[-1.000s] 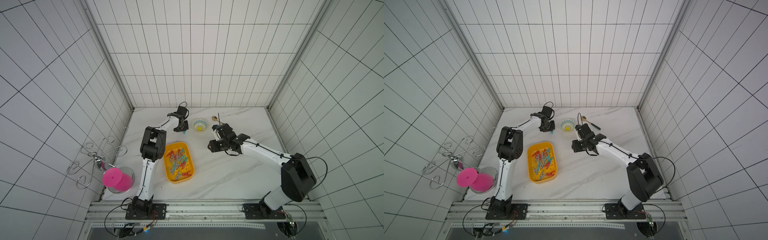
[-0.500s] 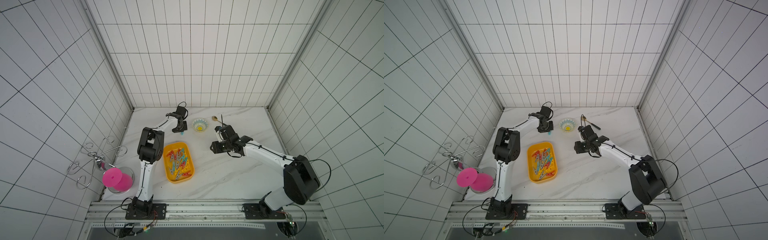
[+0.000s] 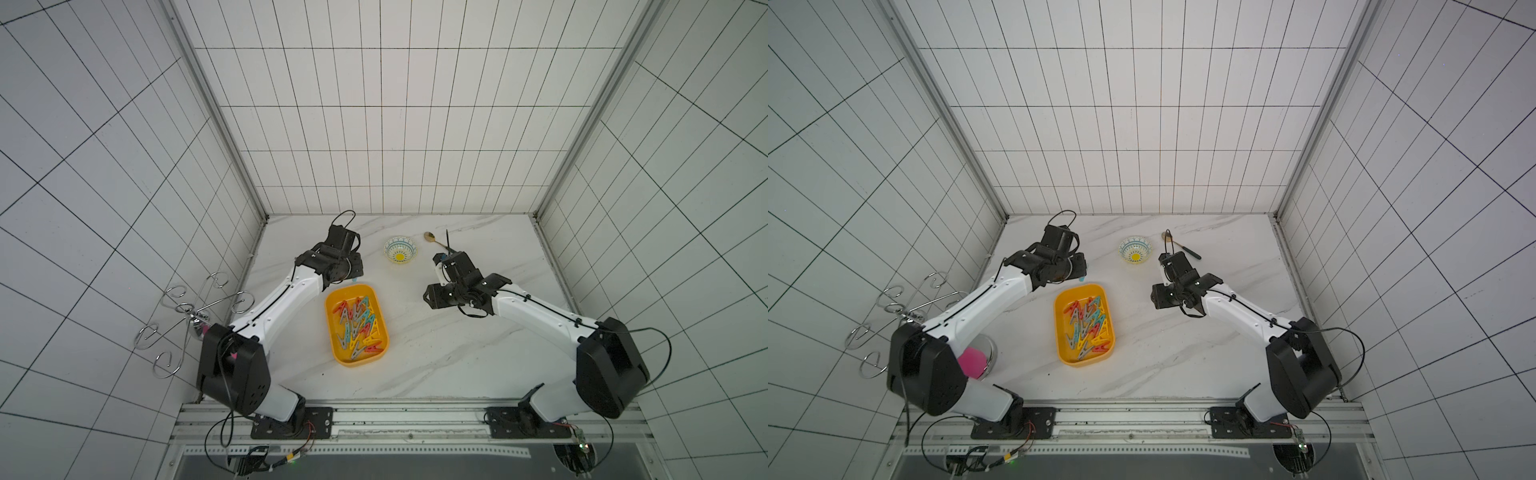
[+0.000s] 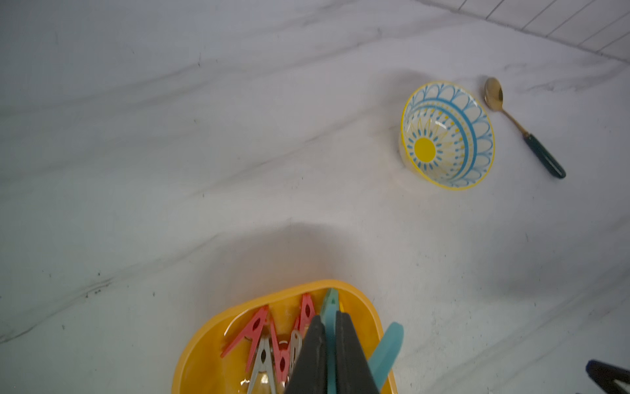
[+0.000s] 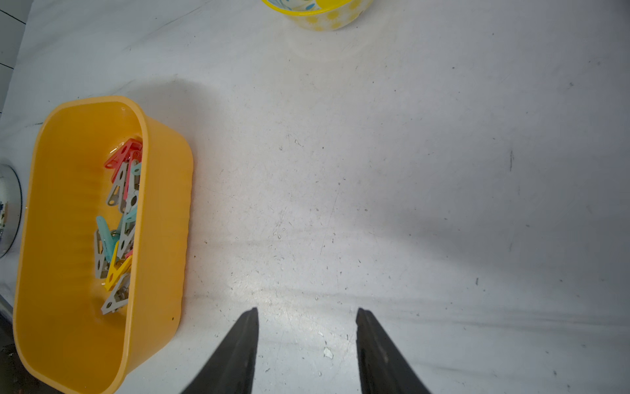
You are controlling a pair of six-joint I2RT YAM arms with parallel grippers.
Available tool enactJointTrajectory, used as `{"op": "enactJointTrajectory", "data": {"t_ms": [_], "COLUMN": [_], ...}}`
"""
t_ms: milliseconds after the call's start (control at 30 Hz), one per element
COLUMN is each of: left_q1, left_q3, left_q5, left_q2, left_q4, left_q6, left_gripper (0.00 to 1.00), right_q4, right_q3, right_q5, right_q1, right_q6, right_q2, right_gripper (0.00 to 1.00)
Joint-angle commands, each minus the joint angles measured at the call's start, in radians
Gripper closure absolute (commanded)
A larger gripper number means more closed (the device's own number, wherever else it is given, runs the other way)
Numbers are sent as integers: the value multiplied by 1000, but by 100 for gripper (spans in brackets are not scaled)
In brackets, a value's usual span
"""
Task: Put the clothespins into the storage box
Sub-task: Place the clothespin in the storage box.
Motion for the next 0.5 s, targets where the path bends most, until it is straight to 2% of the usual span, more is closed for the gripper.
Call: {"op": "enactJointTrajectory", "data": {"t_ms": [0,133,333,467], "left_q1": [-85,-175,-196,-236], "left_q3": [-101,-188,-297,-321], "left_q5": [-20,-62,-37,-63], "left_q2": [-62,-92,-78,-29], "left_q4": [-27,-48,28,80], "left_q6": [-47,-89,-115,-133], "left_gripper": [90,90,90,90], "right_q4": [-39,-50,-80,-108], "right_q3": [-12,-18,-32,-31], "right_q5": [36,55,85,113], "right_q1": [-3,11,39,44], "right_q6": [17,39,57,65], "right_q2": [-40,-59,-79,-81], "right_gripper": [50,50,50,50]}}
